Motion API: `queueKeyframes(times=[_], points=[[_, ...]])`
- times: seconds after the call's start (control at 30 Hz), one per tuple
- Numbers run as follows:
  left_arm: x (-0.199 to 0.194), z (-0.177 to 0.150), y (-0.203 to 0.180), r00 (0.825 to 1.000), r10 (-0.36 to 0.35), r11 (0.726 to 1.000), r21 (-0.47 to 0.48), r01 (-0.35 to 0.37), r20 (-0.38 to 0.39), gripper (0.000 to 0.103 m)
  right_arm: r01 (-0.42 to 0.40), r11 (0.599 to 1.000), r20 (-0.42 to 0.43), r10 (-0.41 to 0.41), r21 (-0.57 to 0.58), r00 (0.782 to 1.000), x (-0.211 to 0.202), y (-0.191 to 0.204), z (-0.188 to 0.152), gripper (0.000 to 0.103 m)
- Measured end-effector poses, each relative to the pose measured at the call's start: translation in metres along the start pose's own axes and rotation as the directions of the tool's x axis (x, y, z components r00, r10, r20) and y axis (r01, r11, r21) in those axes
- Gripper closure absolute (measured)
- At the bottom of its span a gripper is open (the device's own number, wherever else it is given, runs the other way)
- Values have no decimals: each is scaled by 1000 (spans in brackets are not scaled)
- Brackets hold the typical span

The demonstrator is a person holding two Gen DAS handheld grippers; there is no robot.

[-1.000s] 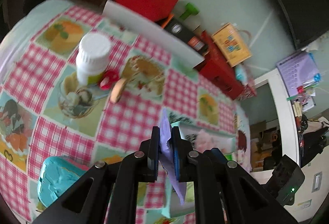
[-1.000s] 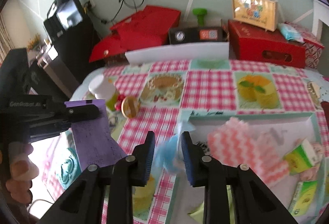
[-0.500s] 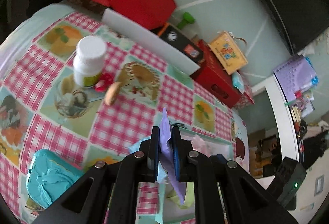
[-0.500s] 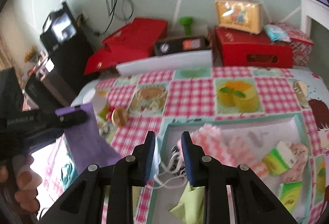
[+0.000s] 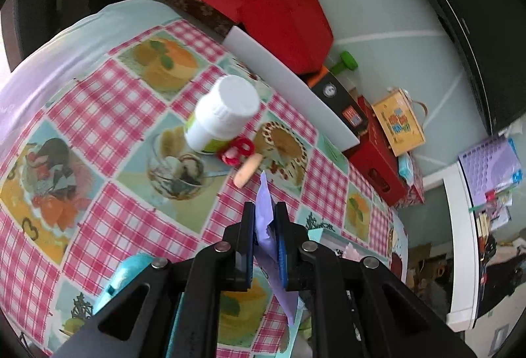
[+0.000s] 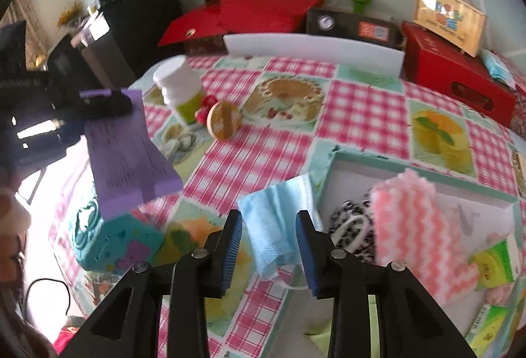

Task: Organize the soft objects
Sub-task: 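Carry the purple packet and blue masks over the white tray with both tools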

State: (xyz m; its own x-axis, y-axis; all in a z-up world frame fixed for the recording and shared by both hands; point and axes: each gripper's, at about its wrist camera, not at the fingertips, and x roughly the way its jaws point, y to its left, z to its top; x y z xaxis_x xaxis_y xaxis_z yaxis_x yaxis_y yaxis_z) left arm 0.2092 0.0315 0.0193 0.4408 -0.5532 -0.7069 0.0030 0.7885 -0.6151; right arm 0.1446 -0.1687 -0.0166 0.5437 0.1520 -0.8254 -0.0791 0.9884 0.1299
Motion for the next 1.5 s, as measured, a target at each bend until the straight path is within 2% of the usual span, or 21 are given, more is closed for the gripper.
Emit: queueKeyframes(times=[0.2,0.47,0.5,0.57,0.63,0.93,1.13,1.33,1.5], points=[[-2,4,15,1000,-13,999,-44,13,3,91,15,999,-78,-18,-42,997,27,10,-8,64],[-3,4,20,999,-34,997,-66,33,-7,91,70,990,-111,-84,-124,990,48,26,-17,65],[-2,4,21,999,-36,997,-68,35,-10,91,85,987,-106,-99,-137,989,49,28,-18,68],[-1,5,22,999,-38,997,-73,37,-15,91,108,984,-95,-122,-145,988,48,29,-19,81],[0,5,23,999,-40,996,-77,38,-17,91,114,985,-84,-126,-132,988,47,27,-18,87],[-5,4,20,999,-43,997,-69,42,-6,91,109,990,-5,-110,-88,994,22,21,-7,91],[-16,3,8,997,-71,996,-44,72,12,91,89,995,100,-83,-51,991,-19,18,0,91],[-30,-1,-11,993,-117,993,8,117,31,91,116,993,224,-112,-5,968,-67,9,5,91],[-35,-6,-29,984,-180,982,58,179,16,91,163,985,293,-173,58,940,-105,-10,3,91]])
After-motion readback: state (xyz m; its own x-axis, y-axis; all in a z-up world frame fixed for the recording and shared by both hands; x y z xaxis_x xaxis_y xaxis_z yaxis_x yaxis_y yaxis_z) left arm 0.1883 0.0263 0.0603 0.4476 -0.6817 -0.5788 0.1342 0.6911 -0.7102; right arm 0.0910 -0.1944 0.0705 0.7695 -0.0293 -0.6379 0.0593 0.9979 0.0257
